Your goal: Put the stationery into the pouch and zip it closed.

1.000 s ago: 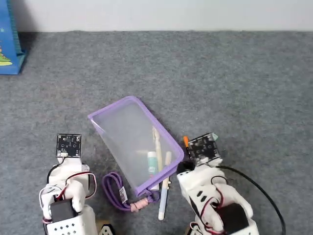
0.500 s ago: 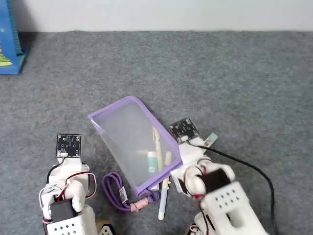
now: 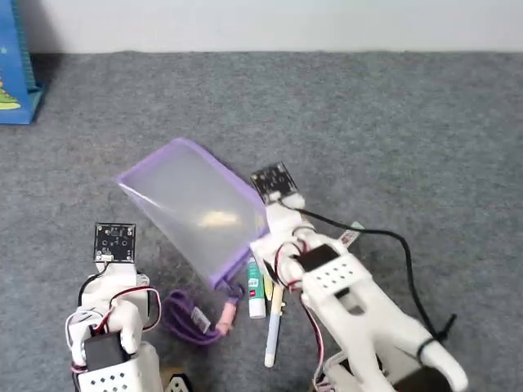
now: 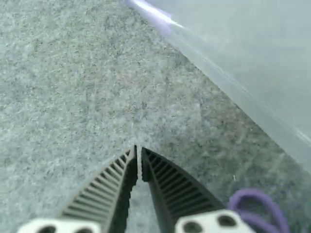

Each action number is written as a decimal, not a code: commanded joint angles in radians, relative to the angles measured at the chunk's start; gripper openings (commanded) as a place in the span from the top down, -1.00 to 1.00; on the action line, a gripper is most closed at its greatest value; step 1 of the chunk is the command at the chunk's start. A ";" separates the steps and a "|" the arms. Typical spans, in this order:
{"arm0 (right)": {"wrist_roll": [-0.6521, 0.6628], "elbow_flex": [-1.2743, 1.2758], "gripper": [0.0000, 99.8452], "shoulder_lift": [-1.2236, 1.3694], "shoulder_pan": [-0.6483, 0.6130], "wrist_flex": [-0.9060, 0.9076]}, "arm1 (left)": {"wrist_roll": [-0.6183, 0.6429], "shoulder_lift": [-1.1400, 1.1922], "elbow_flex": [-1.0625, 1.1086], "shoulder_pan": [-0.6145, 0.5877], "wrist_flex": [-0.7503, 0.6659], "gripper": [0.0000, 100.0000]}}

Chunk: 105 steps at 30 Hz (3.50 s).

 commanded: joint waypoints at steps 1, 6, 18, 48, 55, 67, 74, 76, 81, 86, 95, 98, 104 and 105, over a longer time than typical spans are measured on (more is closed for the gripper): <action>0.063 -0.129 0.98 0.067 0.010 -0.093 | -0.012 -0.008 -0.051 -0.005 -0.025 0.97; 0.068 -0.259 0.97 0.130 0.004 0.124 | -0.012 -0.008 -0.050 -0.009 -0.043 0.97; -0.018 -0.313 0.62 0.143 -0.216 0.443 | -0.008 -0.008 -0.056 -0.011 -0.044 0.97; -0.270 -0.368 0.62 0.438 -0.412 0.335 | -0.011 -0.008 -0.053 -0.011 -0.044 0.97; -0.272 -0.373 0.61 0.430 -0.410 0.475 | -0.011 -0.008 -0.053 -0.011 -0.044 0.97; -0.347 -0.423 0.61 0.435 -0.410 0.567 | -0.011 -0.008 -0.051 -0.011 -0.043 0.97; -0.345 -0.413 0.64 0.464 -0.410 0.567 | -0.011 -0.008 -0.051 -0.011 -0.040 0.97; -0.344 -0.416 0.74 0.456 -0.410 0.564 | -0.011 -0.008 -0.047 -0.011 -0.038 0.97; -0.342 -0.448 0.96 0.455 -0.410 0.568 | -0.011 -0.008 -0.035 -0.009 -0.044 0.97; -0.341 -0.450 0.98 0.427 -0.406 0.570 | -0.011 -0.008 -0.035 -0.009 -0.044 0.97; -0.178 -0.413 0.98 -0.010 -0.403 0.650 | -0.044 -0.008 -0.073 -0.008 -0.037 0.97; -0.146 -0.376 0.98 -0.168 -0.389 0.645 | 0.040 -0.008 -0.101 -0.006 -0.034 0.86; -0.141 -0.342 0.98 -0.403 -0.291 0.645 | 0.212 -0.008 -0.182 -0.002 0.034 0.34; -0.141 -0.334 0.98 -0.430 -0.283 0.645 | 0.229 -0.008 -0.189 -0.002 0.034 0.29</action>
